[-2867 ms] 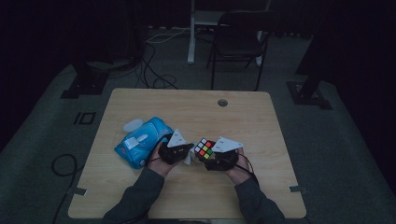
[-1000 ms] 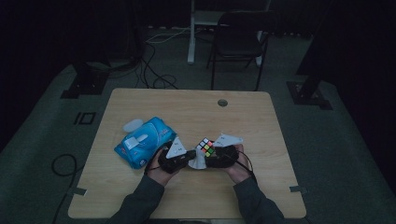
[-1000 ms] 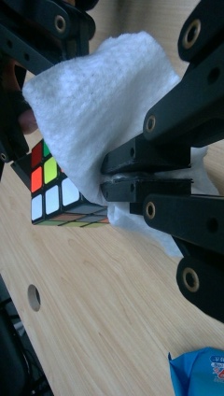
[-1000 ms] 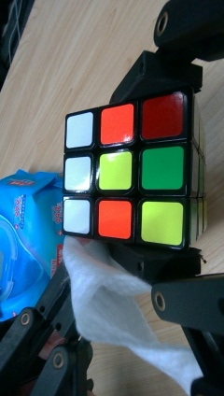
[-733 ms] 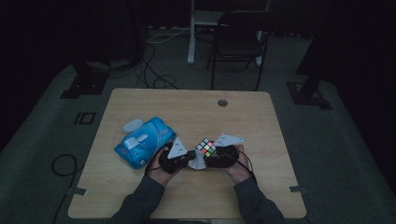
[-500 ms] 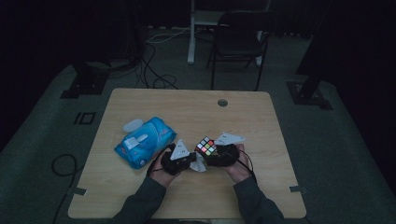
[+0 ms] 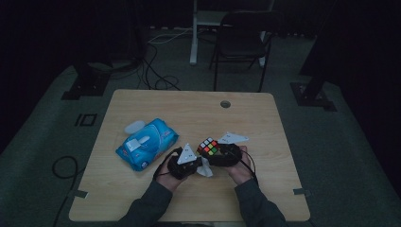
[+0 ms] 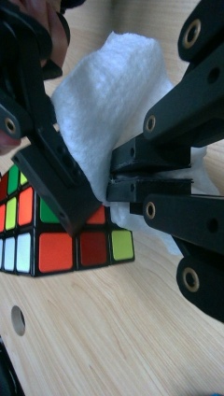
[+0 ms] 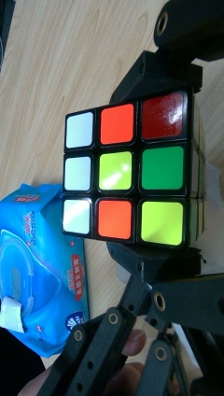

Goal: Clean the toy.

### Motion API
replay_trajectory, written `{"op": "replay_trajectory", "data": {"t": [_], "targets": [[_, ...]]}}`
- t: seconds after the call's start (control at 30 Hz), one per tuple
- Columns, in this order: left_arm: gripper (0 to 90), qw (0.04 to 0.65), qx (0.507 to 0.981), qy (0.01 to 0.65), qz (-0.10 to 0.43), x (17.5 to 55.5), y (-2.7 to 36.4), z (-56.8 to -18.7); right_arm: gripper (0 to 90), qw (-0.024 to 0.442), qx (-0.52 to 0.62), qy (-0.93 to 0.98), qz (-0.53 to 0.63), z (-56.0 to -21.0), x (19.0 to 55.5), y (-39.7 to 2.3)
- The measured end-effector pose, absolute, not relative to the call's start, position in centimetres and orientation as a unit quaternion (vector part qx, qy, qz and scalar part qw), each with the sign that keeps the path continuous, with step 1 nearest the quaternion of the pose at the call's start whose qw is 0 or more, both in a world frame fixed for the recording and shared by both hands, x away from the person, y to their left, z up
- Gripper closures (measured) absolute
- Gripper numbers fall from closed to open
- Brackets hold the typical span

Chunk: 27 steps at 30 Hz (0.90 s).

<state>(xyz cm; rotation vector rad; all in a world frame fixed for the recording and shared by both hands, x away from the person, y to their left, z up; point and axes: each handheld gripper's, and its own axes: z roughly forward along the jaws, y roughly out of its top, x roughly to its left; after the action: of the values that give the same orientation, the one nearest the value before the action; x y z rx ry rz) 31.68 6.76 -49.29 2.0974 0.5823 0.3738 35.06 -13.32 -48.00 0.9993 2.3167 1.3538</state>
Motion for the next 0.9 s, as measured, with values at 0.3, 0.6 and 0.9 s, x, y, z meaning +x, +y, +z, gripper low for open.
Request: {"op": "replay_trajectory", "data": {"t": [0.3, 0.6, 0.9], "targets": [[86.0, 0.453, 0.849, 0.229, 0.149, 31.5, 6.7, -49.2, 34.0, 0.136, 0.352, 0.799, 0.469, -48.1, 35.1, -13.2], [86.0, 0.457, 0.840, 0.247, 0.155, 32.0, 7.6, -49.0, 34.0, 0.137, 0.352, 0.798, 0.470, -48.0, 35.1, -13.5], [85.9, 0.457, 0.843, 0.243, 0.150, 31.8, 7.1, -49.2, 34.0, 0.140, 0.361, 0.794, 0.469, -48.0, 35.2, -13.3]]}}
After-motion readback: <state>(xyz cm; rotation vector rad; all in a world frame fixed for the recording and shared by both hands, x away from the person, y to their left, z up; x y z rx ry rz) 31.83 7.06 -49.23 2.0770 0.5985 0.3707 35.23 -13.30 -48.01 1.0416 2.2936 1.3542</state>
